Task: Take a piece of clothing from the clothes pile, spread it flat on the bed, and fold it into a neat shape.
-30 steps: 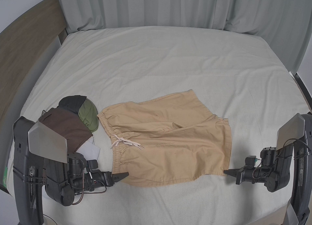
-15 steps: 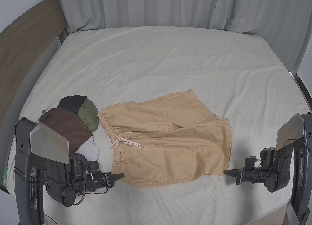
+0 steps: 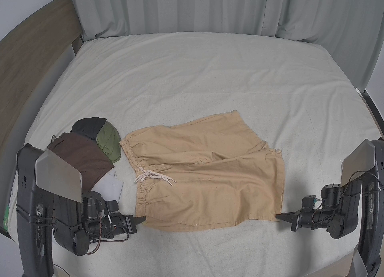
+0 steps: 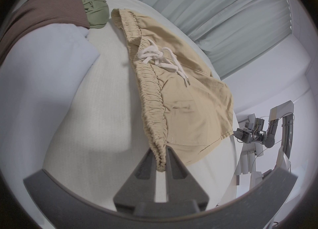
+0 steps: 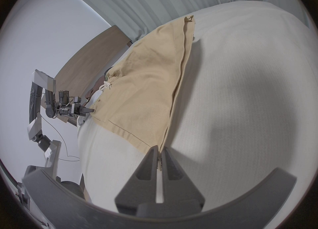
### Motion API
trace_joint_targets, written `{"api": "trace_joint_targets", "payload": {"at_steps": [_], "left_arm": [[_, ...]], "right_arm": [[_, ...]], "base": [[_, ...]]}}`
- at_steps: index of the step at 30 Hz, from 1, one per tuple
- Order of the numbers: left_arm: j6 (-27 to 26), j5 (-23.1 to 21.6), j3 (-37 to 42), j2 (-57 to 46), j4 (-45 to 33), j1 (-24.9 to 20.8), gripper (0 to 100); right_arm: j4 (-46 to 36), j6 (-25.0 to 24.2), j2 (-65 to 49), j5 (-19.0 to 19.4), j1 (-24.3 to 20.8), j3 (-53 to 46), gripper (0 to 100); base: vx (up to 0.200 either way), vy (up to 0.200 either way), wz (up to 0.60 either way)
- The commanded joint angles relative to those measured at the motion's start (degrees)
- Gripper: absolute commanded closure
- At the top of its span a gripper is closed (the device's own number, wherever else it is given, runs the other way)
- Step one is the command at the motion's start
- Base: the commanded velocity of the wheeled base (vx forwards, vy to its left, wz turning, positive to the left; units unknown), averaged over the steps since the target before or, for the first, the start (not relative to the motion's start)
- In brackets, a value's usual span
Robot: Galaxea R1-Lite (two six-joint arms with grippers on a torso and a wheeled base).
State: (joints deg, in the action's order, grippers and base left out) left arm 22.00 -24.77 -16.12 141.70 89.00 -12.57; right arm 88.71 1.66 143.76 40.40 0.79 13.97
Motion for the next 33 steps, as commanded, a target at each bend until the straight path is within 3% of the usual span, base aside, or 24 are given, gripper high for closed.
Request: {"api": "trace_joint_targets", "payload": {"at_steps": [1,17,24,33], "left_arm": [[-0.3,0.0,2.1,-1.1,0.0,1.1,100],[-5.8,-4.7,7.4,-4.9,-0.1,6.7,100],[-7.9,-7.7,10.1,-4.9,-0.1,6.8,100],[-8.1,-7.7,9.2,-4.8,-0.1,6.3,100]], "right_arm": [[0.0,0.1,-1.4,0.0,-0.2,-1.9,100],[0.0,2.7,-2.4,0.1,0.3,-7.5,100],[0.0,3.4,-1.9,0.1,0.1,-8.2,100],[0.0,3.4,-2.0,0.1,0.1,-8.0,100]], "base": [[0.000,0.000,0.00],[0.000,0.000,0.00],[0.000,0.000,0.00],[0.000,0.000,0.00]]}}
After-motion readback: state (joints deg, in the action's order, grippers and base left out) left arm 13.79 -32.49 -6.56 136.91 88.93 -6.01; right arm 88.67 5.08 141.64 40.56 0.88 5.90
